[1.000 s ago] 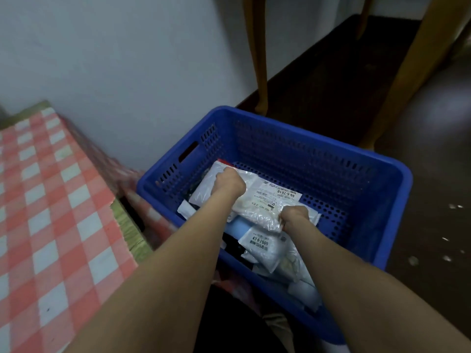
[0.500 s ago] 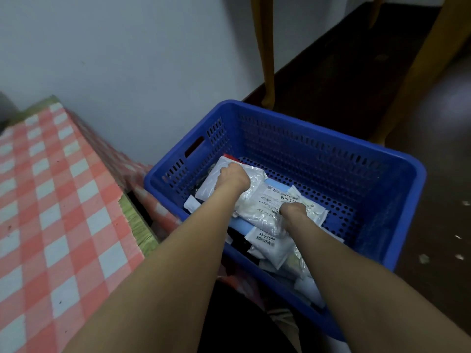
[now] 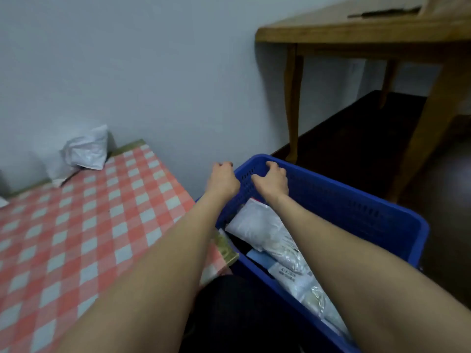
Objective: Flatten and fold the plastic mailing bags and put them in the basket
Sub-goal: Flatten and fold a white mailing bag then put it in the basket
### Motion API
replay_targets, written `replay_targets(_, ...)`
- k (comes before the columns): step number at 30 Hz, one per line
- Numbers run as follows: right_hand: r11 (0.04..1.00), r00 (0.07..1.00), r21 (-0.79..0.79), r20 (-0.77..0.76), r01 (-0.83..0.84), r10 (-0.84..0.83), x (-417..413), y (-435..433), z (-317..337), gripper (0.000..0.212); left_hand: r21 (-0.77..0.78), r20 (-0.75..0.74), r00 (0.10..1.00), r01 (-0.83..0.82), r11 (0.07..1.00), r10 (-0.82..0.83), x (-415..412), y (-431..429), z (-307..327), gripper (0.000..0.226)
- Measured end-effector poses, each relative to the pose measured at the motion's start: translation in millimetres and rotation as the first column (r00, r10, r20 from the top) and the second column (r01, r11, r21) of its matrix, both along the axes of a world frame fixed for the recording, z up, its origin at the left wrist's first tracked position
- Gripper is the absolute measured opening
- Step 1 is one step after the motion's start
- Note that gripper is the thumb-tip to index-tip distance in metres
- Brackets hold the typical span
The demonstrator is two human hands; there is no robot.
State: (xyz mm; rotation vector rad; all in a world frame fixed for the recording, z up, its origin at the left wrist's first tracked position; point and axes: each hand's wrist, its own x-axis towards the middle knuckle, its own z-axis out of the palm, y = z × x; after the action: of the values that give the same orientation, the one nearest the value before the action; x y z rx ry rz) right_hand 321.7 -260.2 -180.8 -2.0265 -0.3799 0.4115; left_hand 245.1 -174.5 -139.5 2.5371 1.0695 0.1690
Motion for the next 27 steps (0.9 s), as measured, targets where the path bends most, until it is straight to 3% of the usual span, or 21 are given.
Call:
replay_targets(4, 0.996, 0.990, -0.012, 0.110, -0.088, 0.089, -30.7, 32.2, 48.7, 0.064, 0.070, 0.114, 0.989, -0.098, 0.993, 0.089, -57.8, 26.9, 36.8, 0.050)
replay_targets(10, 0.970, 0.958, 0.028, 0.164, -0.242, 0.234, -105.2, 86.1, 94.6, 0.060, 0.122, 0.137, 0.967, -0.232, 0.965, 0.216, -151.0, 67.8, 68.3, 0.048)
replay_targets(17, 0.893, 0.883, 0.047, 0.177, -0.448, 0.434, -182.7, 152.9, 112.6, 0.064, 0.111, 0.160, 0.922, -0.371, 0.922, 0.352, -228.7, 122.2, 79.7, 0.049)
replay_targets(23, 0.861, 0.860, 0.073, 0.138, -0.504, 0.492, -203.9, 221.1, 110.5, 0.067, 0.112, 0.150, 0.885, -0.458, 0.882, 0.440, -260.4, 184.6, 73.3, 0.047)
replay_targets(27, 0.852, 0.853, 0.073, 0.110, -0.519, 0.510, -204.5, 265.4, 109.6, 0.053, 0.090, 0.127, 0.858, -0.509, 0.856, 0.497, -264.8, 225.7, 69.7, 0.046)
